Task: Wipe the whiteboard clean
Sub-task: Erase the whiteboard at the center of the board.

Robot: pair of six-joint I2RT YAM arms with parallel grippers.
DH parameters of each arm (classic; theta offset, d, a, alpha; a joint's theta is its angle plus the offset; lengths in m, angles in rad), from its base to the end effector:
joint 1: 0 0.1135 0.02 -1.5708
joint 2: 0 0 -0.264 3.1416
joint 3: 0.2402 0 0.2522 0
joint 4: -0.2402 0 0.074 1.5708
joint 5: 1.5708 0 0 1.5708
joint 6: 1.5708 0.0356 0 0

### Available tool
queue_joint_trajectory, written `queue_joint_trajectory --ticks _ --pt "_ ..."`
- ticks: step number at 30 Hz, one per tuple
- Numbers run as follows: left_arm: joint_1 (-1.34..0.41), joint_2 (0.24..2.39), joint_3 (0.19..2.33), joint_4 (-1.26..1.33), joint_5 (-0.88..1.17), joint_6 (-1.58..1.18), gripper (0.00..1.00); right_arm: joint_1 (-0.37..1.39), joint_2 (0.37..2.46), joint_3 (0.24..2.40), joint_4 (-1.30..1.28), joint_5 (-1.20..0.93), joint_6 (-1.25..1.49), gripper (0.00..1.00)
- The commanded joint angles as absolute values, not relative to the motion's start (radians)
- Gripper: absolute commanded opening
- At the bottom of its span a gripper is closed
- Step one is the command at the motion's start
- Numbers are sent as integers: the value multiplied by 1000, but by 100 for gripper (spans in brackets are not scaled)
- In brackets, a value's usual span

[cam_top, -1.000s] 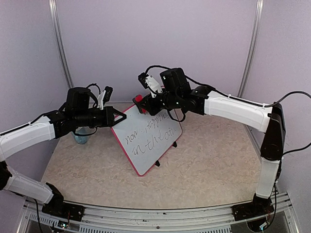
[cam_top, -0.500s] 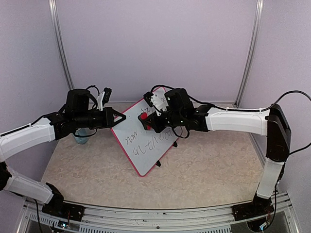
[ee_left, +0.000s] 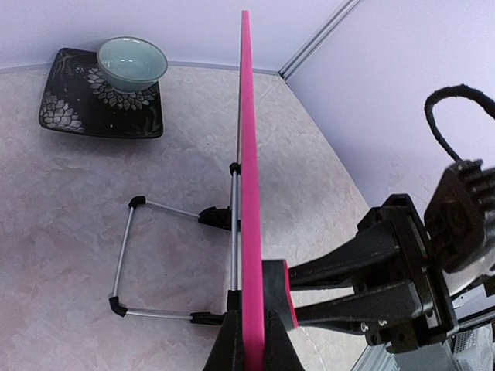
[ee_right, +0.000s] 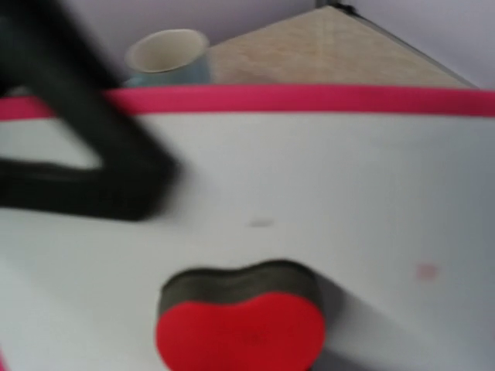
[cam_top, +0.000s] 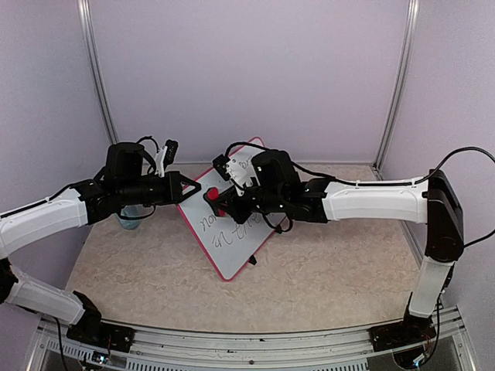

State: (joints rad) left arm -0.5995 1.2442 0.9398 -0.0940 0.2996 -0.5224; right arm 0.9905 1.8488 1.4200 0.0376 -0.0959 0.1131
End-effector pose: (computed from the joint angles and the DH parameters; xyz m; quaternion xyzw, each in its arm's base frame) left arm 0.2306 -0.1703 0.3055 0.1143 0.8199 -0.3963 0.3970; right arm 0.2391 0.3710 0.2784 -0.3767 0.7402 0.3252 0.4522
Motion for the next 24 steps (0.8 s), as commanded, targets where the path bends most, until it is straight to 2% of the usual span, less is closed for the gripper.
queue_joint_trajectory --ticks 1,5,10,20,24 --pt "-641 1228 934 -35 382 -563 0 1020 1860 1434 7 -89 93 0" --pt "-643 1228 939 -38 378 -562 0 1004 1899 1509 -107 39 111 0" --pt "-646 1221 936 -46 374 -557 0 943 1903 1531 -142 62 140 0" --pt "-647 1211 931 -49 371 -553 0 896 1929 1578 -170 61 133 0" --pt "-647 1211 933 -53 370 -548 0 904 1918 1564 -140 -26 118 0"
